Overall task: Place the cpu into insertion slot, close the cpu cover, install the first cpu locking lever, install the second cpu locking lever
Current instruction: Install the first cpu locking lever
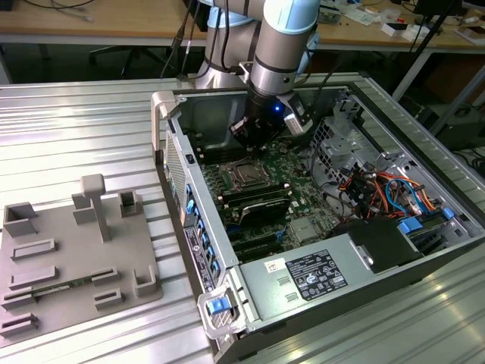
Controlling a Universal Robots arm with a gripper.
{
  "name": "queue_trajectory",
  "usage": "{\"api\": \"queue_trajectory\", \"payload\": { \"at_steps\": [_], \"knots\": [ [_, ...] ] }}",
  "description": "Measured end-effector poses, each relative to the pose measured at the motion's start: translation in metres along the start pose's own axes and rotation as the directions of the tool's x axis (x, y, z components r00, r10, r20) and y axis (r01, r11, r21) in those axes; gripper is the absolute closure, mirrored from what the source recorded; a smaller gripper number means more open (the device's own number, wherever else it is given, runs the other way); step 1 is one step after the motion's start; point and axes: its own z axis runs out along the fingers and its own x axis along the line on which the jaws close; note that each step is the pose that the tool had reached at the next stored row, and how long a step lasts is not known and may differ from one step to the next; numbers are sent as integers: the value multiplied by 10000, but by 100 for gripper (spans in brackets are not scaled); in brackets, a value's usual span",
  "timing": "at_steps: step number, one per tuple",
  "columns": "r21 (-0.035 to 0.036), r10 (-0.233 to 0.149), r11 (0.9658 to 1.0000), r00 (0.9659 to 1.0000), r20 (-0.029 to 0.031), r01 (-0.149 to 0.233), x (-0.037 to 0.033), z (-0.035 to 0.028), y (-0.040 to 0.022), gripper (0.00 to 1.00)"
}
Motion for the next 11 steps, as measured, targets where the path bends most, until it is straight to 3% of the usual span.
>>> {"api": "queue_trajectory", "payload": {
  "at_steps": [4, 11],
  "knots": [
    [0, 1, 10000, 10000, -2, -1, 34, 11, 2, 89],
    [3, 2, 10000, 10000, -4, -2, 33, 34, 4, 89]
  ]
}}
